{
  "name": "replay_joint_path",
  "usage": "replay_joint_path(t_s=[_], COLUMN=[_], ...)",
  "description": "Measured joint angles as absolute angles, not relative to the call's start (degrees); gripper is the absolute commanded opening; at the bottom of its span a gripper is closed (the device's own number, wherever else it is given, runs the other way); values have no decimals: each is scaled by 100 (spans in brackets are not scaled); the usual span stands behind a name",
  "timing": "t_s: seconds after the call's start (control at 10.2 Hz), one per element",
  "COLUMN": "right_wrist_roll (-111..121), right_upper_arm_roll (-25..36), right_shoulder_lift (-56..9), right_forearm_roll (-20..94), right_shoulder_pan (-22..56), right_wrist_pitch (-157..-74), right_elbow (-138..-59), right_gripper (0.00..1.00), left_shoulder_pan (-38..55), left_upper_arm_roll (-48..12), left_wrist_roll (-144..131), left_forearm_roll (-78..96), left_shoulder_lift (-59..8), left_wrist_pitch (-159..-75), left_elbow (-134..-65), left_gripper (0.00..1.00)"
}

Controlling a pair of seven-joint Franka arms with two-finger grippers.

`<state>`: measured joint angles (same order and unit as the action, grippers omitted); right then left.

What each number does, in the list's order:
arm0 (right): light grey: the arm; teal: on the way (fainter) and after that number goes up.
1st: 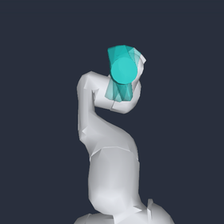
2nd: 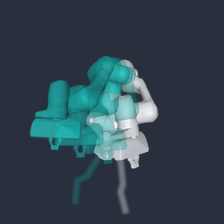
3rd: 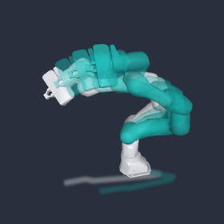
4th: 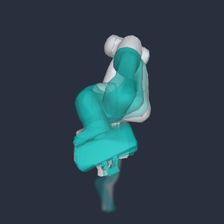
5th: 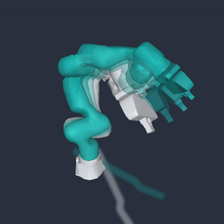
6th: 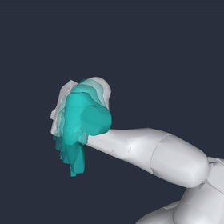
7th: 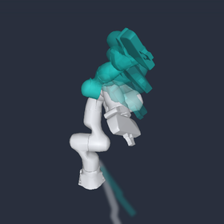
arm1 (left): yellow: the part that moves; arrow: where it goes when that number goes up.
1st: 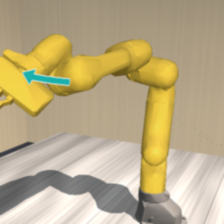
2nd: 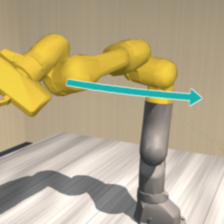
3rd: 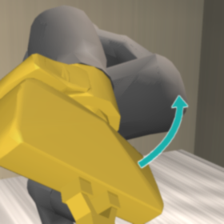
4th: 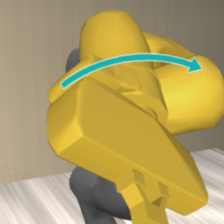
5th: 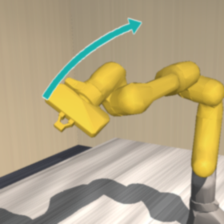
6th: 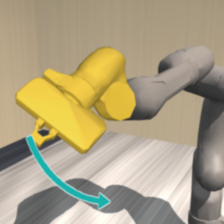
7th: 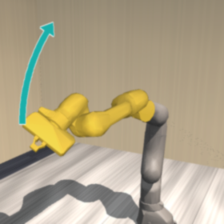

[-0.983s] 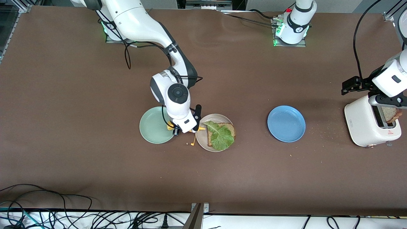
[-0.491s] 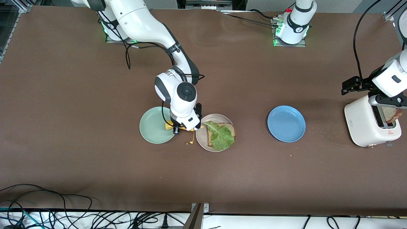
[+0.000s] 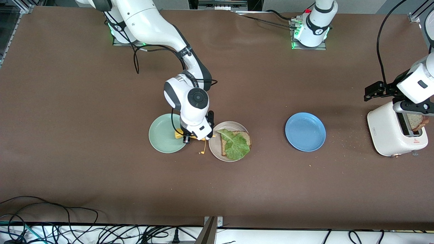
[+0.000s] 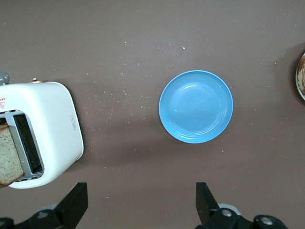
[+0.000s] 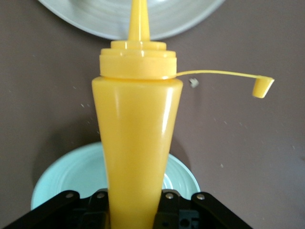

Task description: Make sandwich on beige plate with both arms

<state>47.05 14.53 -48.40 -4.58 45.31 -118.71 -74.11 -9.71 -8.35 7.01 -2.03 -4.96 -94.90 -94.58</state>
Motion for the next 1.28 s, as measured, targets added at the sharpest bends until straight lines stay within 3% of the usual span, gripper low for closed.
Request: replay_joint_path(t_s=[0.69, 1.28], right_wrist_roll=[6551, 9293], right_upper_arm_roll=[1512, 1519], right_shoulder_lift=[-3835, -3684], right_forearm_roll=[1034, 3174], right_shoulder_pan=[2996, 1096], right_wrist_pitch=[-10522, -9974], right_elbow=[-7352, -7963], right_gripper=[0, 0], left_shoulder_pan=[-977, -975], left_upper_arm_roll=[-829, -831], left_wrist_roll=[701, 701], left_forearm_roll=[-203, -203], left_shoulder_lift=[-496, -498], left_wrist_pitch=[-9490, -9485], left_elbow=[-9458, -9458], left_gripper=[100, 100])
